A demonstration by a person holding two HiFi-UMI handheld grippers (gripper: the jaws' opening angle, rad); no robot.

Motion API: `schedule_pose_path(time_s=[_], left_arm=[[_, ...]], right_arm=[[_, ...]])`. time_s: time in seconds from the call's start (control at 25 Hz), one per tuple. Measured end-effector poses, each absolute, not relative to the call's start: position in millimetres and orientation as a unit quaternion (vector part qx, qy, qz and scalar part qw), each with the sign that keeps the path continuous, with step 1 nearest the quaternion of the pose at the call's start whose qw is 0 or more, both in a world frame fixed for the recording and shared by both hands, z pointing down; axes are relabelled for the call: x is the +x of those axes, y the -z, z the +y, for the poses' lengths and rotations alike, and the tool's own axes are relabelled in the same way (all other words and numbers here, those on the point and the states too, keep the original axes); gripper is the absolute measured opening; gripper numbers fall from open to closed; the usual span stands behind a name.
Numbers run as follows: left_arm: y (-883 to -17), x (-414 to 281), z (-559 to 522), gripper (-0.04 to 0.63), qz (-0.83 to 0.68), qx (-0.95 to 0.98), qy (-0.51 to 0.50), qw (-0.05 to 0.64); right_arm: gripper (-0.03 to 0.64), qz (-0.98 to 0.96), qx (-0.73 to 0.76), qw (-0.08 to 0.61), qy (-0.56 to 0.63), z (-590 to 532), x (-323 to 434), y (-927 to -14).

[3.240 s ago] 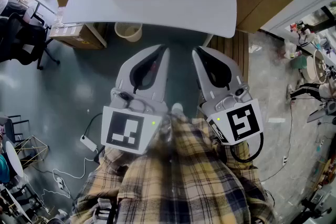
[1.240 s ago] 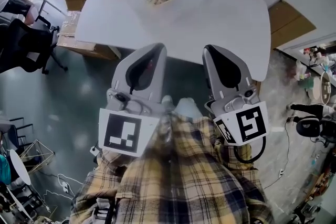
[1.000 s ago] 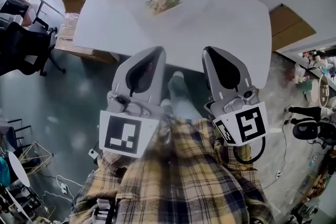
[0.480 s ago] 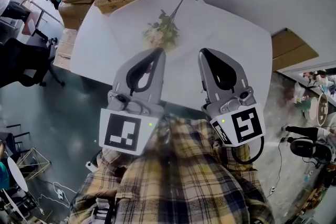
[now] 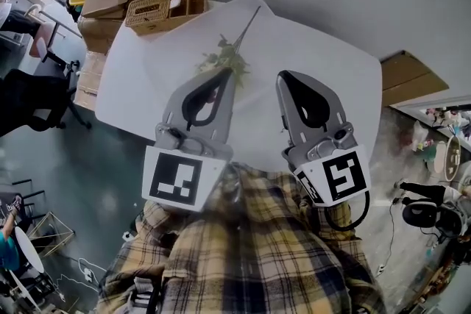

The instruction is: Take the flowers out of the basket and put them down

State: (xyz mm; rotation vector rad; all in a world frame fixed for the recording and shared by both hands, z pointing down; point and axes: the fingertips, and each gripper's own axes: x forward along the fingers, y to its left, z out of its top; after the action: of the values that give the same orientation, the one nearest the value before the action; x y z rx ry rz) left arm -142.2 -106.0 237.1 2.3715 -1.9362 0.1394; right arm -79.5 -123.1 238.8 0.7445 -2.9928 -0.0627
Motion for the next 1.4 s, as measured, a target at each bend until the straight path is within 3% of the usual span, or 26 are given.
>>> schedule_pose_path(time_s=[0.56,0.64,0.96,1.4], left_arm=[[-258.2,-156.3,-143.5,0.005,-0.595,0.798,-0.060,0.080],[-267.1,-158.5,-148.4,0.068,-0.582,0.804,-0.069,0.097],[-283.8,-162.1,-172.8,0.111,-0.559,0.814,-0.087,0.132],[-346.1,-163.5,-233.8,0.231,-0.534,0.808,-0.158,0.194]], right_arm=[[0.003,-0.962,0.273,0.031,-0.001,-149.5,-86.0,-252.3],[0.003,-0.961,0.275,0.033,-0.003,-150.3,-86.8,-254.7],[0.003,-0.959,0.281,0.032,-0.016,-156.7,-81.4,-260.7],[0.003,-0.955,0.293,0.037,-0.038,-179.3,-69.2,-279.0]])
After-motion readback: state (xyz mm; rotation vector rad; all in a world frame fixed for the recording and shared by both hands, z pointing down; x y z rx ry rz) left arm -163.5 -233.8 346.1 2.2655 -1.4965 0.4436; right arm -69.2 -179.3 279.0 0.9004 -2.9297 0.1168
